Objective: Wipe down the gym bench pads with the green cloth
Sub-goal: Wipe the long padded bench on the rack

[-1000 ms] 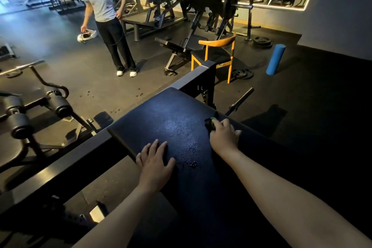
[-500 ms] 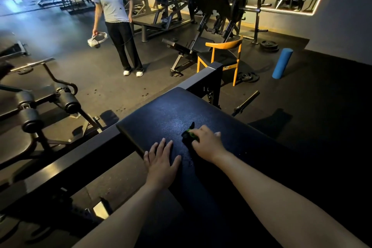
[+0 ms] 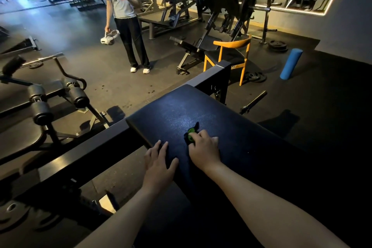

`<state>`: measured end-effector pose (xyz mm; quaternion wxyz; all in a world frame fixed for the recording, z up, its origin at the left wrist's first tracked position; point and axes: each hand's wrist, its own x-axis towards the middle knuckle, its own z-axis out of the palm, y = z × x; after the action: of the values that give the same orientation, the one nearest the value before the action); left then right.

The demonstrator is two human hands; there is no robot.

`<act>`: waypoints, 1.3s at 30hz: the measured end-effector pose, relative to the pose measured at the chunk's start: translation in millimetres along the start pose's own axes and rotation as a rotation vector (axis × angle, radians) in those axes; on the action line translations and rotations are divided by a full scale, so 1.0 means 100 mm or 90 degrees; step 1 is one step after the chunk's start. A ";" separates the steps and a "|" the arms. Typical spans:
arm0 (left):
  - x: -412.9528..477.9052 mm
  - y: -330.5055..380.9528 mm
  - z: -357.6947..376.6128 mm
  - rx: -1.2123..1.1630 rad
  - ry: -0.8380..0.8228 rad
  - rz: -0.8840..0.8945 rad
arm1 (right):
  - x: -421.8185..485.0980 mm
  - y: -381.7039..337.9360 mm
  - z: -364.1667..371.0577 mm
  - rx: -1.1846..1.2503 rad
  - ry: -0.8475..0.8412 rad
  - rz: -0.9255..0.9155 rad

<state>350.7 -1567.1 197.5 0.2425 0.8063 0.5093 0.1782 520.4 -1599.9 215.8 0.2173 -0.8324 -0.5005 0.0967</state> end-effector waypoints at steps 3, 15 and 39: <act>0.00 -0.01 -0.03 -0.005 -0.014 0.006 | -0.01 -0.06 -0.06 0.006 -0.025 -0.064; 0.01 -0.13 -0.03 -0.054 -0.036 0.016 | 0.35 -0.10 -0.04 -0.012 -0.008 0.063; -0.08 -0.21 -0.14 -0.210 -0.034 -0.004 | -0.22 -0.41 0.03 0.047 -0.015 -0.027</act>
<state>324.9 -1563.7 196.7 0.3856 0.7585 0.4690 0.2368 476.2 -1601.5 230.4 0.2440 -0.8118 -0.5169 0.1198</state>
